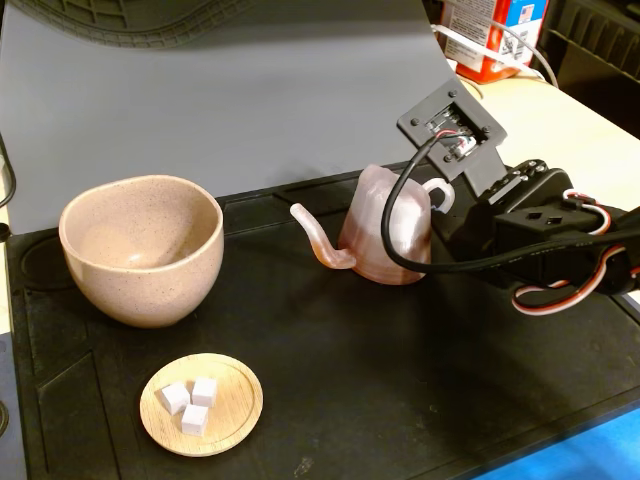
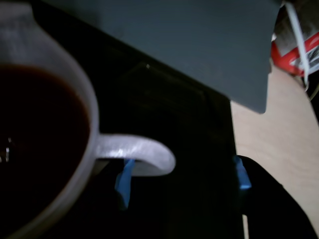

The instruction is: Pick up a kettle and pour liquid into a cup.

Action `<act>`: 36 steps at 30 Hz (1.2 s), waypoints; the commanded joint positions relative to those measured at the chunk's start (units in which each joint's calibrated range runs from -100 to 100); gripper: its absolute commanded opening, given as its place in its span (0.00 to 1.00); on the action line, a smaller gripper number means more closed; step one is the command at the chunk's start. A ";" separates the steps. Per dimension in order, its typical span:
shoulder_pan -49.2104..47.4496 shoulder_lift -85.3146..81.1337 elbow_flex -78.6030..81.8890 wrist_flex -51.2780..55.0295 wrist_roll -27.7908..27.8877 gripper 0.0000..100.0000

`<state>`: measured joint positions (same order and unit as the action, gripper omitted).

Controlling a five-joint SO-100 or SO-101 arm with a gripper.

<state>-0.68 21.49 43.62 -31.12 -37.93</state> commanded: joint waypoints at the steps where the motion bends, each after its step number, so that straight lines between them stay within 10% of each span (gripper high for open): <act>1: -0.12 -0.59 -3.88 -1.01 1.37 0.24; 16: -0.19 -0.33 -5.60 -0.83 1.48 0.22; 20: -0.04 -0.33 -5.51 -1.01 1.48 0.01; 36: -0.27 -11.76 1.21 0.12 0.85 0.01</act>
<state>-0.68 16.01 44.79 -31.03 -36.72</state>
